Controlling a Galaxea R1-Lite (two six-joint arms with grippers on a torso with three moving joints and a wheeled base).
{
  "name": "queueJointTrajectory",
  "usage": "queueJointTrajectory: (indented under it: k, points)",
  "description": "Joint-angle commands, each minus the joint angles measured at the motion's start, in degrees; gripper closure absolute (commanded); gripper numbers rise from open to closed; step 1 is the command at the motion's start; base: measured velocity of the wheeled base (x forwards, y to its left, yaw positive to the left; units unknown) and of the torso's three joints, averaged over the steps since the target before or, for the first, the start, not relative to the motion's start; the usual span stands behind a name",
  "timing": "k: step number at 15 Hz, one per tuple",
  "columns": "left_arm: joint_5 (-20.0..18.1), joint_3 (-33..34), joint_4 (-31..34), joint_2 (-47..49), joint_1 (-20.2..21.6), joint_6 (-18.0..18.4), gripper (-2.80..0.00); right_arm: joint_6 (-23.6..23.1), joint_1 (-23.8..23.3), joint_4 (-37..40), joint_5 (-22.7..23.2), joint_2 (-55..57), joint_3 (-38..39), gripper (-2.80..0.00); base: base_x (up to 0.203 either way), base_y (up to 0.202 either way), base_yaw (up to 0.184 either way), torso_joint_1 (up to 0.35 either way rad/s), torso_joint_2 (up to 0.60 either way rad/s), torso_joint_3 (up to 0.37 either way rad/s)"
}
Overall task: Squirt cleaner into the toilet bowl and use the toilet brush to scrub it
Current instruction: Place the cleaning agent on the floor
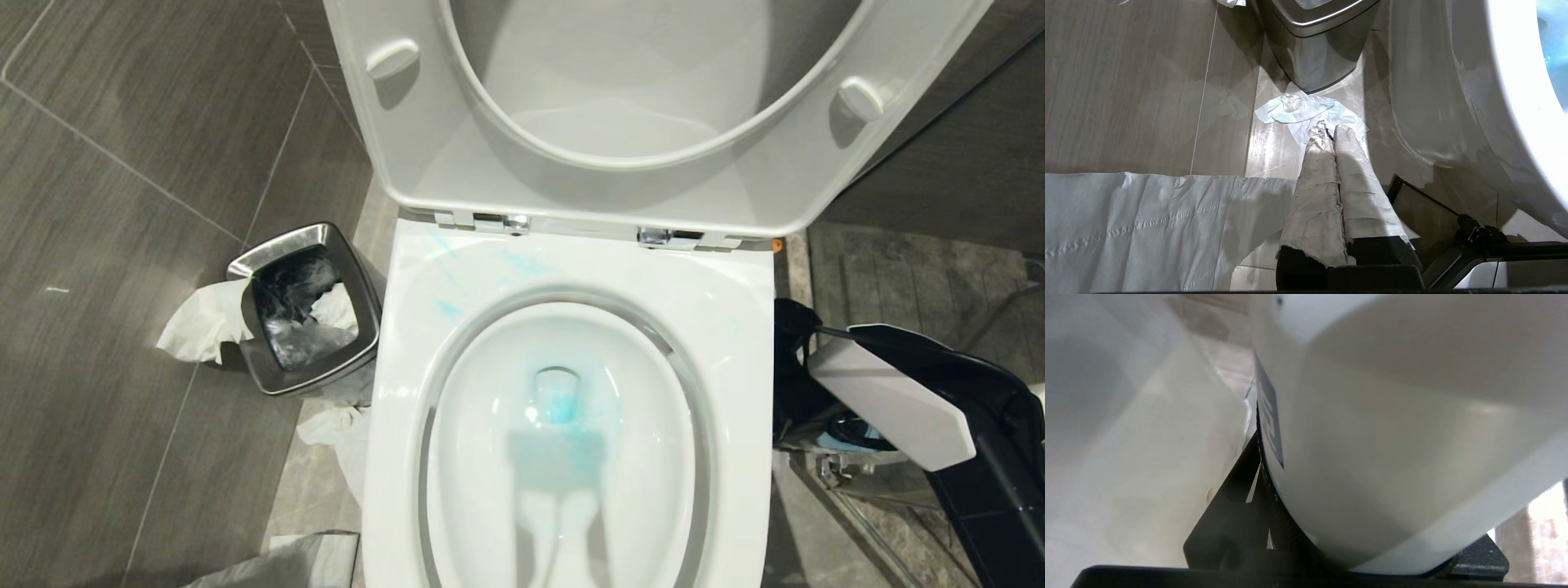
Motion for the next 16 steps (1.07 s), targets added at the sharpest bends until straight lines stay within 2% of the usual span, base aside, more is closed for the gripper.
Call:
queueJointTrajectory:
  k: [1, 16]
  points:
    - [0.0, 0.1, 0.0, 0.0, 0.0, 0.0, 0.0, -0.1, 0.0, -0.7, -0.1, 1.8, -0.1, 0.0, 0.0, 0.0, 0.0, 0.0, 0.0, 0.0]
    - [0.0, 0.0, 0.0, 0.0, 0.0, 0.0, 0.0, -0.1, 0.2, -0.8, -0.2, 5.2, -2.7, 0.0, 0.0, 0.0, 0.0, 0.0, 0.0, 0.0]
